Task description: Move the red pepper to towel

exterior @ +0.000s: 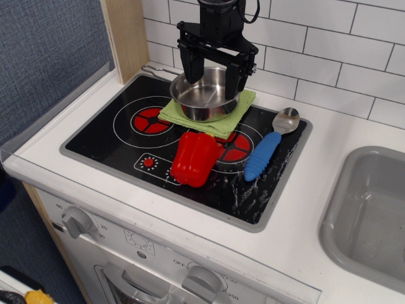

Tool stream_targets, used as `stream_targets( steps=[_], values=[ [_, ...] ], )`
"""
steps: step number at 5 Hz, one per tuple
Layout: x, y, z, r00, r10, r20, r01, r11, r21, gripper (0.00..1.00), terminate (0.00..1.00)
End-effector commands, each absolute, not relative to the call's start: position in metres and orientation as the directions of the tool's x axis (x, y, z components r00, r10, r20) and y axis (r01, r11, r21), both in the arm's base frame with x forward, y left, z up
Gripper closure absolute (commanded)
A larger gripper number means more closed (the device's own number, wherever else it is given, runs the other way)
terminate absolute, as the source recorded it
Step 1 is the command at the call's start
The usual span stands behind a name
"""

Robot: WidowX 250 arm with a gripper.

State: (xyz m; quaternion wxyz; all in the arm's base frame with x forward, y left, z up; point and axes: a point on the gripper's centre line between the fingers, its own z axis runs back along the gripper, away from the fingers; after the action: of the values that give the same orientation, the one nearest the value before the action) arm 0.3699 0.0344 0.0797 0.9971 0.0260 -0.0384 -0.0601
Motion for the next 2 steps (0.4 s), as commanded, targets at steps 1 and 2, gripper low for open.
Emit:
stream_targets(
  steps=[1, 2],
  values=[
    [0.370, 0.034, 0.080, 0.990, -0.122, 0.074, 0.118, 0.991, 0.056, 0.00, 0.00],
    [0.360, 0.030, 0.096, 0.983, -0.130, 0.127, 0.125, 0.991, 0.049, 0.00, 0.00]
  ],
)
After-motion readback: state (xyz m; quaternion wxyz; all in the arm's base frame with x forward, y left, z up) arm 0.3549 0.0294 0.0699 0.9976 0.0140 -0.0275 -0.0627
